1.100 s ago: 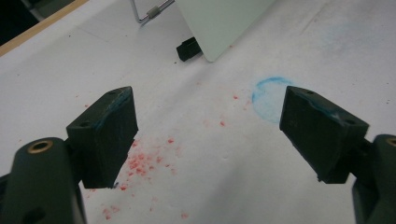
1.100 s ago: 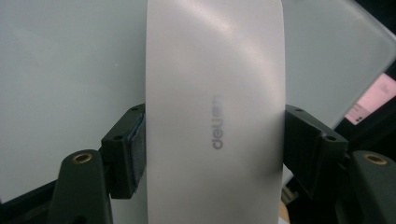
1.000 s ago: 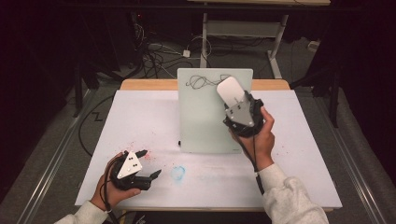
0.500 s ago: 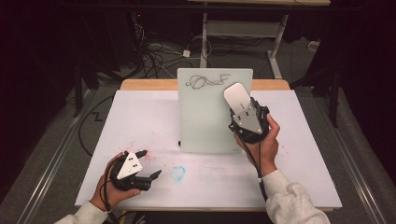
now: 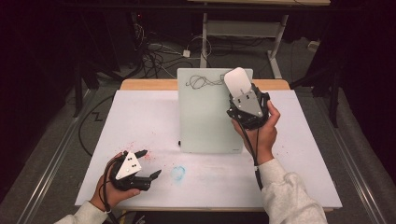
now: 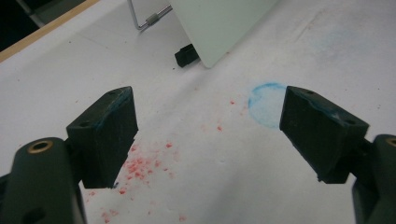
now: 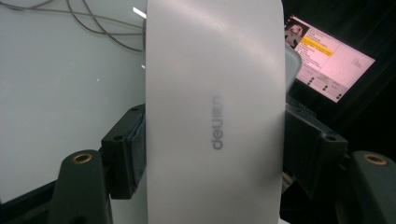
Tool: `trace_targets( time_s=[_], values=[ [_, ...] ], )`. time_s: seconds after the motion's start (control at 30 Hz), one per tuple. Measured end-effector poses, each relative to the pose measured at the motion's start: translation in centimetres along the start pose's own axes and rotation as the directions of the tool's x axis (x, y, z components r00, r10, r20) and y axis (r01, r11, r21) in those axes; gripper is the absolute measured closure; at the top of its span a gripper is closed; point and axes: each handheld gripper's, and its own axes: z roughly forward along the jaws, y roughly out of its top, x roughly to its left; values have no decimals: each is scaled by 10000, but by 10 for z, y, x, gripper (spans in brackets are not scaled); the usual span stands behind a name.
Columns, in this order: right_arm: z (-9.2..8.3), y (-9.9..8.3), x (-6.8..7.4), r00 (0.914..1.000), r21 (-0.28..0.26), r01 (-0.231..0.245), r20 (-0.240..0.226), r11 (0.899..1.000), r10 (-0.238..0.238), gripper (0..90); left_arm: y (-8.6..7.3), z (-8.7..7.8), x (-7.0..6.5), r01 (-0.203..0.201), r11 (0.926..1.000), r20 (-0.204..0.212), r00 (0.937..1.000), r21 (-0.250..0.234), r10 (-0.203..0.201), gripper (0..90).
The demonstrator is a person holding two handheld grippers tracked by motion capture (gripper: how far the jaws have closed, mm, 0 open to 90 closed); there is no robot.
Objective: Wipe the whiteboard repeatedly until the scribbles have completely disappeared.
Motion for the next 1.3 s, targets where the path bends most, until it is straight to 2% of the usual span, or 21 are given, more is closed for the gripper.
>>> trace_targets(
  time_s=[0.23, 0.27, 0.4, 0.47, 0.5, 0.53, 0.63, 0.7, 0.77, 0.83, 1.0, 1.13, 1.2, 1.3],
  values=[
    [-1, 2, 22, 9984, -112, 382, -406, 9992, -386, 312, 0, 0, 0, -44, 10000, -15, 10000, 43, 44, 184],
    [-1, 0, 30, 9974, -147, 468, -547, 9988, -476, 312, 0, 1, 0, -42, 10000, -7, 10000, 31, 42, 184],
    [-2, -1, 40, 9938, -200, 744, -813, 9970, -758, 312, 0, 1, -1, -29, 10000, -47, 10000, 30, 29, 184],
    [-2, 0, 40, 9938, -153, 752, -814, 9971, -762, 312, 0, 0, -1, -27, 10000, -91, 10000, 35, 27, 184],
    [-2, 1, 37, 9946, -162, 655, -798, 9977, -666, 312, 0, 0, -1, -34, 10000, -96, 9999, 12, 34, 184],
    [-2, 2, 35, 9972, -122, 467, -584, 9988, -474, 312, 0, -1, -1, -31, 10000, -106, 9999, -16, 31, 184],
    [-1, 3, 20, 9990, -166, -307, -323, 9994, 302, 312, 0, -1, 0, -2, 10000, -100, 10000, -2, 2, 184],
    [0, 6, 15, 9988, -107, -457, -160, 9989, 455, 312, -1, 0, 0, 13, 10000, -88, 10000, -4, -13, 184],
    [1, 8, 17, 9984, -150, -533, -175, 9985, 530, 312, 0, 1, 0, 37, 10000, -43, 10000, -23, -38, 184],
    [1, 8, 24, 9990, -184, -336, -286, 9993, 331, 312, 0, 1, 0, -4, 10000, -17, 10000, 10, 4, 184],
    [-1, 7, 48, 9947, -239, 109, -1021, 9997, -133, 312, 0, 0, -2, -43, 10000, 1, 10000, -18, 43, 184],
    [-3, 1, 66, 9907, -327, 591, -1206, 9977, -626, 312, -1, 1, -2, -33, 10000, 19, 10000, -16, 33, 184],
    [-4, -1, 70, 9899, -315, 714, -1204, 9970, -747, 312, 0, 1, -1, -151, 9999, -43, 9999, -47, 151, 184],
    [-4, 0, 64, 9896, -287, 606, -1288, 9977, -638, 312, 0, 1, -2, -151, 9999, -35, 9999, -45, 151, 184]
  ],
)
